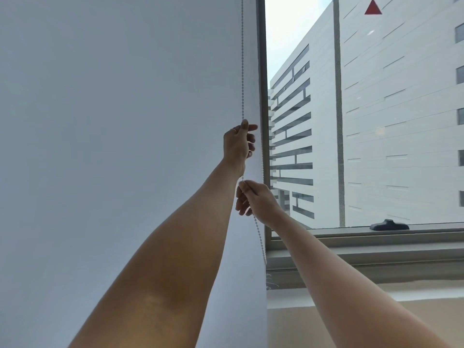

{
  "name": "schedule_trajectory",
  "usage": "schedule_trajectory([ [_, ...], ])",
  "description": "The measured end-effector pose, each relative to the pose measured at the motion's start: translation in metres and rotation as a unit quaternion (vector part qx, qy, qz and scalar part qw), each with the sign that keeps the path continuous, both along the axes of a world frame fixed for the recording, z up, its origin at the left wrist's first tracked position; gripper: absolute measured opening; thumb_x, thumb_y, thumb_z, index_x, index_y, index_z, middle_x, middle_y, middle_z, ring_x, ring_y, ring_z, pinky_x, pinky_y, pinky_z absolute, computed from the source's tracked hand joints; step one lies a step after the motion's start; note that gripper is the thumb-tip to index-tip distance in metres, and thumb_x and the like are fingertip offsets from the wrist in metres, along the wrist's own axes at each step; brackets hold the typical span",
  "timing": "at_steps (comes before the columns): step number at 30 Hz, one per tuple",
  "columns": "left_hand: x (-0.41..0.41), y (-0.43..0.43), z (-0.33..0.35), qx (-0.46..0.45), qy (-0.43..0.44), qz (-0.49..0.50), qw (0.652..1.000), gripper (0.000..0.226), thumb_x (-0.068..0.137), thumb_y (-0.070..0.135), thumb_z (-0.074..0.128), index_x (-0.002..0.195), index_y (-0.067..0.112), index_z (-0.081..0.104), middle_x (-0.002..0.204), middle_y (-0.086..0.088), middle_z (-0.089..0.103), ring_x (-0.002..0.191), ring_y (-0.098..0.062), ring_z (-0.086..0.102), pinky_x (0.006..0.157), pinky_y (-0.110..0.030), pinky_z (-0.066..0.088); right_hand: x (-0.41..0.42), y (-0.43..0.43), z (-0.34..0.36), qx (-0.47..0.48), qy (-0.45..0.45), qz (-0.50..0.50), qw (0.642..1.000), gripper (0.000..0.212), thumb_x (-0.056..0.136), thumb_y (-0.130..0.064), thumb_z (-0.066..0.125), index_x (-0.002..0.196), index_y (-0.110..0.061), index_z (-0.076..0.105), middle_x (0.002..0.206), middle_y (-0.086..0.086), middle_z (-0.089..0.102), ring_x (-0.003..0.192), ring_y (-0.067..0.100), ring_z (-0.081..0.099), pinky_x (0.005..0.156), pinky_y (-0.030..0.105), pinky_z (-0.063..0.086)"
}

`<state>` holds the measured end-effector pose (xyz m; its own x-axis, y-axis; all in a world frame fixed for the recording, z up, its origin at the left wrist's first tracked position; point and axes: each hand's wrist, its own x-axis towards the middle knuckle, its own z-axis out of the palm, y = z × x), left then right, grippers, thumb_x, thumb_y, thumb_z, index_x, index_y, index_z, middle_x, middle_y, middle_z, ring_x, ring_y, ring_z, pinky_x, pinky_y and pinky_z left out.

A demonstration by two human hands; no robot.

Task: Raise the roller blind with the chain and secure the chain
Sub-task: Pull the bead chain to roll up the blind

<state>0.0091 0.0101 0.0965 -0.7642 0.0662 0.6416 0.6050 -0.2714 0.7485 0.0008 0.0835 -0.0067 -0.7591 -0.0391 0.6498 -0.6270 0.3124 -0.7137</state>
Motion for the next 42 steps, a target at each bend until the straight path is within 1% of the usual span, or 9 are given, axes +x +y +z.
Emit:
schedule_trajectory([
  [4,-0.007,0.0,-0.012,0.016,0.002,0.022,1.0,0.04,0.098,0.028,0.037,0.063,0.016,0.051,0.051,0.003,0.034,0.035,-0.003,0.027,0.038,-0.016,0.022,0.0,0.004,-0.007,0.043,-0.03,0.008,0.999,0.036,0.098,-0.026,0.034,0.068,-0.016,0.05,0.047,-0.006,0.063,0.043,0.008,0.057,0.042,0.016,0.04],
  [11,-0.013,0.007,-0.033,0.043,0.012,-0.035,0.998,0.039,0.097,0.029,0.04,0.061,0.018,0.049,0.038,0.013,0.037,0.032,-0.001,0.028,0.035,-0.013,0.021,0.001,0.02,-0.011,0.078,-0.093,0.021,0.992,0.035,0.098,-0.027,0.034,0.07,-0.017,0.053,0.059,-0.004,0.066,0.05,0.011,0.06,0.051,0.023,0.041],
  [15,-0.015,0.011,-0.049,0.056,0.009,-0.062,0.997,0.038,0.098,0.029,0.039,0.062,0.017,0.048,0.037,0.013,0.037,0.031,-0.001,0.027,0.033,-0.013,0.021,0.004,0.032,-0.003,0.123,-0.151,0.038,0.98,0.03,0.098,-0.027,0.036,0.082,-0.022,0.062,0.08,-0.006,0.069,0.075,0.012,0.061,0.064,0.025,0.044],
  [20,-0.013,0.009,-0.055,0.061,0.019,-0.078,0.995,0.039,0.098,0.028,0.038,0.061,0.017,0.046,0.037,0.013,0.032,0.033,-0.003,0.023,0.034,-0.014,0.021,0.008,0.044,0.022,-0.007,-0.106,0.034,0.994,0.032,0.089,-0.003,0.035,0.094,-0.018,0.062,0.09,-0.003,0.066,0.088,0.014,0.06,0.08,0.033,0.044],
  [23,-0.009,0.007,-0.058,0.073,0.029,-0.09,0.993,0.039,0.099,0.025,0.036,0.062,0.015,0.044,0.037,0.012,0.032,0.033,-0.003,0.022,0.034,-0.014,0.021,0.013,0.038,0.054,-0.105,-0.04,0.051,0.992,0.031,0.093,-0.01,0.031,0.097,-0.012,0.062,0.092,0.0,0.066,0.087,0.014,0.06,0.082,0.036,0.044],
  [26,-0.005,0.01,-0.066,0.071,0.018,-0.094,0.993,0.038,0.099,0.025,0.037,0.062,0.016,0.042,0.039,0.011,0.033,0.035,-0.004,0.022,0.035,-0.015,0.019,0.021,0.025,0.089,-0.207,-0.013,0.094,0.974,0.031,0.098,-0.025,0.033,0.089,-0.015,0.06,0.089,0.001,0.067,0.082,0.016,0.062,0.078,0.033,0.047],
  [30,0.001,0.014,-0.068,0.068,0.017,-0.118,0.991,0.038,0.099,0.026,0.036,0.062,0.016,0.041,0.04,0.01,0.031,0.035,-0.005,0.02,0.035,-0.015,0.017,0.029,0.005,0.118,-0.232,0.017,0.13,0.964,0.024,0.096,-0.03,0.041,0.092,-0.015,0.06,0.088,0.001,0.067,0.076,0.014,0.065,0.066,0.025,0.053],
  [35,0.005,0.013,-0.066,0.065,0.021,-0.138,0.988,0.041,0.099,0.024,0.035,0.059,0.017,0.037,0.037,0.011,0.03,0.034,-0.005,0.018,0.034,-0.015,0.016,0.028,-0.016,0.122,-0.267,0.076,0.055,0.959,0.031,0.095,-0.025,0.045,0.071,-0.019,0.064,0.055,-0.005,0.044,0.039,0.003,0.035,0.037,0.014,0.029],
  [42,-0.006,-0.004,-0.069,-0.005,0.021,-0.162,0.986,0.04,0.099,0.029,0.034,0.063,0.014,0.042,0.043,0.007,0.039,0.04,-0.007,0.03,0.041,-0.017,0.027,0.023,-0.02,0.109,-0.292,0.112,0.07,0.947,0.037,0.094,-0.024,0.048,0.061,-0.023,0.064,0.037,-0.015,0.037,0.033,0.001,0.027,0.033,0.013,0.024],
])
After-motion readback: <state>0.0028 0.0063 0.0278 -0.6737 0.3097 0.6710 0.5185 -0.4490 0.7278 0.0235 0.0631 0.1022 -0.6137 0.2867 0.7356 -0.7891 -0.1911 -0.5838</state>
